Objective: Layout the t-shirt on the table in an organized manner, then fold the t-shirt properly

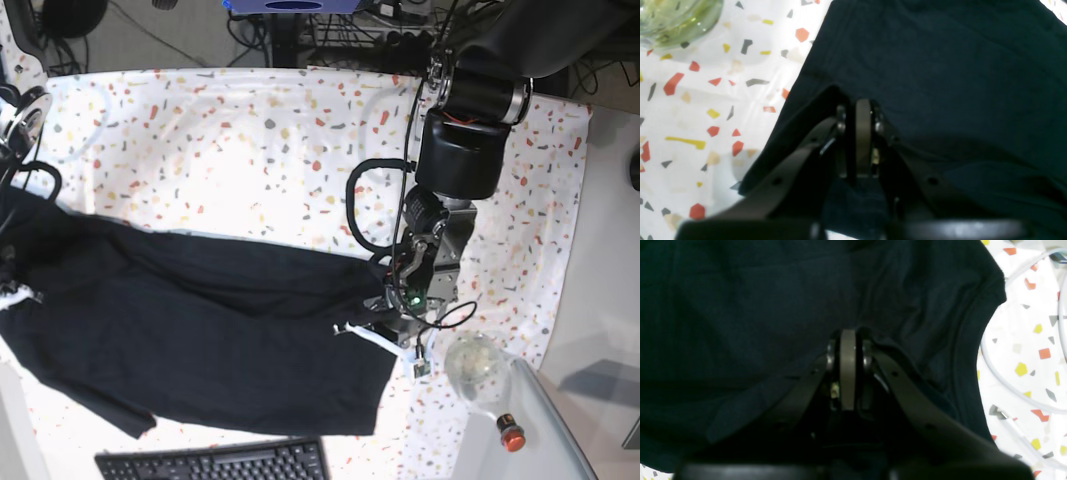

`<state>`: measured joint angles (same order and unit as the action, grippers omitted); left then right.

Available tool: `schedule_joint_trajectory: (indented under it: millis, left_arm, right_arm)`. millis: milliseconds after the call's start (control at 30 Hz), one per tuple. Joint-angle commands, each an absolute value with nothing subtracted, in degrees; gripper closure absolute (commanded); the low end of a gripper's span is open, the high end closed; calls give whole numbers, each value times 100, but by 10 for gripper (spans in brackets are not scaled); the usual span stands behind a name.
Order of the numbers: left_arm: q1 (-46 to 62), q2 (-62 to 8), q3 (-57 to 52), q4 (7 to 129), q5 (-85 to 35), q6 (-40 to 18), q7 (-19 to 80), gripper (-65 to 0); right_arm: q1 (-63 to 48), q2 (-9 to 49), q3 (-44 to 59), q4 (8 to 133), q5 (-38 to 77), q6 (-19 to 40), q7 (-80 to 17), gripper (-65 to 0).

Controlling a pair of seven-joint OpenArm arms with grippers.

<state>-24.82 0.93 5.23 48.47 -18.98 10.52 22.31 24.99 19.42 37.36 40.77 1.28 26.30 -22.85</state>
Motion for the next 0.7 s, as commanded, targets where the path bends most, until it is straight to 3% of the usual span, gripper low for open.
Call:
schedule_joint_trajectory:
  millis: [0,67,133,233,467,667]
  left_arm:
    - [-2738,101,514,4954,-1912,1024,2088,-87]
    - [-2756,92,514,4963,-1930,1024,2079,-260]
    - [-2747,75,505,5095,-1938,1024,2079,-423]
    - [-2475,4,497,5648,-1947,1024,2079,-637]
    - [-1156,-101,-101,7073,-1947,1024,2079,-650]
    - [-470,-75,-769,7152,-1956,1007,2070,-650]
  right_arm:
    - [2633,2088,3741,4295,215,2633,-2141,-158]
    - [2466,2053,3793,4664,215,2651,-2158,-321]
    - [2167,2026,3793,5147,242,2651,-2158,-426]
    - [1675,1684,3811,6185,242,2651,-2193,-431]
    - [338,585,4277,8796,242,2651,-3073,-425]
    - [-207,-558,5042,9745,242,2668,-3134,-429]
